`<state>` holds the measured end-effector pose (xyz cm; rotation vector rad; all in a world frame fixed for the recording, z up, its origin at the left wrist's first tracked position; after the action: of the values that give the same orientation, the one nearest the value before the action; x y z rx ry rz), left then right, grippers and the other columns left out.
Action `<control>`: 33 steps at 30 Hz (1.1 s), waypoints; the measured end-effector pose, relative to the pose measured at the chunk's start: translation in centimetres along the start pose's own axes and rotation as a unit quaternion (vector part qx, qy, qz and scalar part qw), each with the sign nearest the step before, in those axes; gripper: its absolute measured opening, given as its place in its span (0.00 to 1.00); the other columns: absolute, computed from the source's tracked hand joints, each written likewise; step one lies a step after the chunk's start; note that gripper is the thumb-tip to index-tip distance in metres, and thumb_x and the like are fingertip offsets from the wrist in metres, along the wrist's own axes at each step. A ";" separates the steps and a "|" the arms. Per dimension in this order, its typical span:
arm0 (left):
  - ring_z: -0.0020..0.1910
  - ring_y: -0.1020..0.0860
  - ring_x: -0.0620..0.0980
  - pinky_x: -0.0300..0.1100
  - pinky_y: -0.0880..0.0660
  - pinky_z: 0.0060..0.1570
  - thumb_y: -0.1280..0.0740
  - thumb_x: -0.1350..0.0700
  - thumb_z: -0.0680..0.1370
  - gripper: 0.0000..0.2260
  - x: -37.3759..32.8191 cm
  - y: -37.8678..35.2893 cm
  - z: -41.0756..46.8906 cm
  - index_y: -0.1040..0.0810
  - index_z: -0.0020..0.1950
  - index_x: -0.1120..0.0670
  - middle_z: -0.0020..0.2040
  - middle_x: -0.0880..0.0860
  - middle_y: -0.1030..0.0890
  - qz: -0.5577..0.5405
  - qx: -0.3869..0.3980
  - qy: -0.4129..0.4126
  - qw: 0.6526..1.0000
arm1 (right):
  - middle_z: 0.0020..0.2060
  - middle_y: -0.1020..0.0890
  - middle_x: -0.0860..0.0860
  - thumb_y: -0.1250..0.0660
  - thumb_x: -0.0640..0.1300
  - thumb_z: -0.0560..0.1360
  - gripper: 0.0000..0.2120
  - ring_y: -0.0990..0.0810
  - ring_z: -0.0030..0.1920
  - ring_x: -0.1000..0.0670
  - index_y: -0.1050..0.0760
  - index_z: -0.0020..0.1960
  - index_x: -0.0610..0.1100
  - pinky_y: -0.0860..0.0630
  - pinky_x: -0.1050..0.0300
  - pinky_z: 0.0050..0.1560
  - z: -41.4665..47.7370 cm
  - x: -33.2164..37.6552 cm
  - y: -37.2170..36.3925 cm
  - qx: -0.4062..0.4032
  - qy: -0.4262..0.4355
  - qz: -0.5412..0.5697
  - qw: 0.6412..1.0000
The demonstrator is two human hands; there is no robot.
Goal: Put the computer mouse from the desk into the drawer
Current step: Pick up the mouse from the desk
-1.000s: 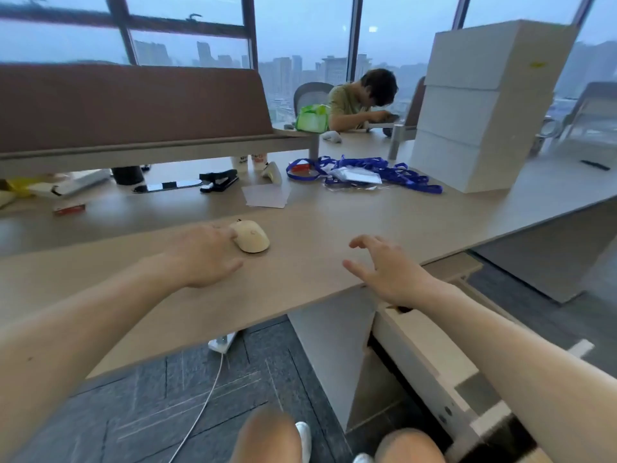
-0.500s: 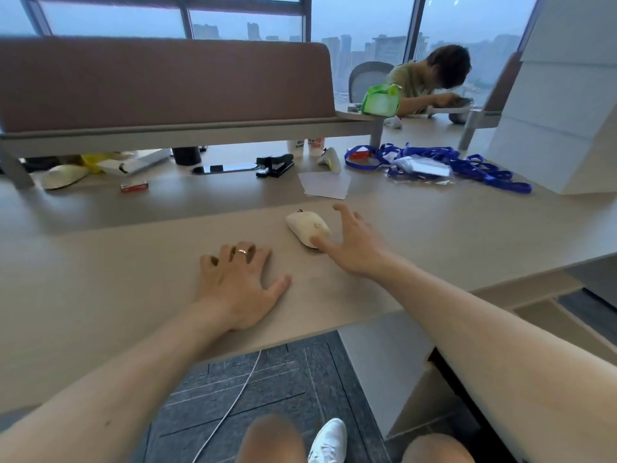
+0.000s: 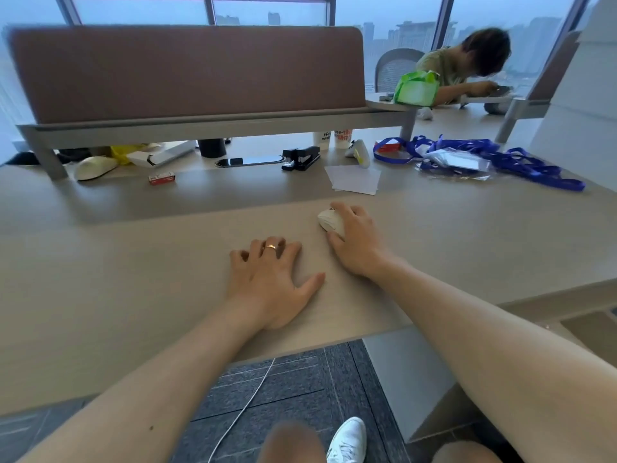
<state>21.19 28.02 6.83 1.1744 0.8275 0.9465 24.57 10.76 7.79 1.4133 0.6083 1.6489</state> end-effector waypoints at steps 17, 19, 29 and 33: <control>0.66 0.29 0.55 0.55 0.31 0.64 0.44 0.26 0.69 0.36 -17.4 0.8 0.0 0.27 0.69 0.47 0.67 0.52 0.25 -0.072 0.076 -0.194 0.975 | 0.69 0.26 0.43 0.34 0.46 0.79 0.24 0.25 0.64 0.41 0.31 0.75 0.48 0.33 0.52 0.63 -14.2 -15.0 17.7 -0.091 -0.084 -0.061 0.990; 0.64 0.28 0.55 0.56 0.30 0.62 0.44 0.26 0.69 0.36 -22.6 0.8 -1.1 0.26 0.67 0.48 0.64 0.52 0.24 -0.089 0.079 -0.248 0.961 | 0.68 0.26 0.45 0.34 0.47 0.79 0.24 0.25 0.63 0.44 0.31 0.75 0.49 0.33 0.54 0.60 -17.4 -18.0 20.8 -0.116 -0.119 -0.071 0.984; 0.67 0.29 0.53 0.52 0.32 0.67 0.39 0.31 0.73 0.33 -38.9 -0.5 -5.5 0.31 0.73 0.48 0.69 0.52 0.26 -0.167 0.092 -0.381 0.905 | 0.65 0.24 0.43 0.31 0.47 0.77 0.24 0.26 0.63 0.44 0.29 0.72 0.50 0.34 0.54 0.61 -30.7 -29.6 29.3 -0.180 -0.266 -0.104 0.941; 0.71 0.34 0.55 0.54 0.34 0.68 0.38 0.30 0.71 0.38 -39.7 -4.2 -4.9 0.36 0.76 0.48 0.73 0.53 0.32 -0.131 0.142 -0.356 0.914 | 0.65 0.25 0.45 0.31 0.49 0.76 0.27 0.26 0.64 0.44 0.32 0.74 0.54 0.30 0.50 0.61 -32.0 -31.6 28.0 -0.167 -0.301 -0.074 0.936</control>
<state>2.11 -7.28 3.50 1.4798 0.5073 0.1331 -14.47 -25.05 5.69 1.4715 0.0710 1.0523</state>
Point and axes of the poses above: each hand's wrist, its own z-axis towards the middle knuckle, its own y-axis out of the back of the hand, x = y × z, the point moved 9 cm from there along z, towards the middle knuckle
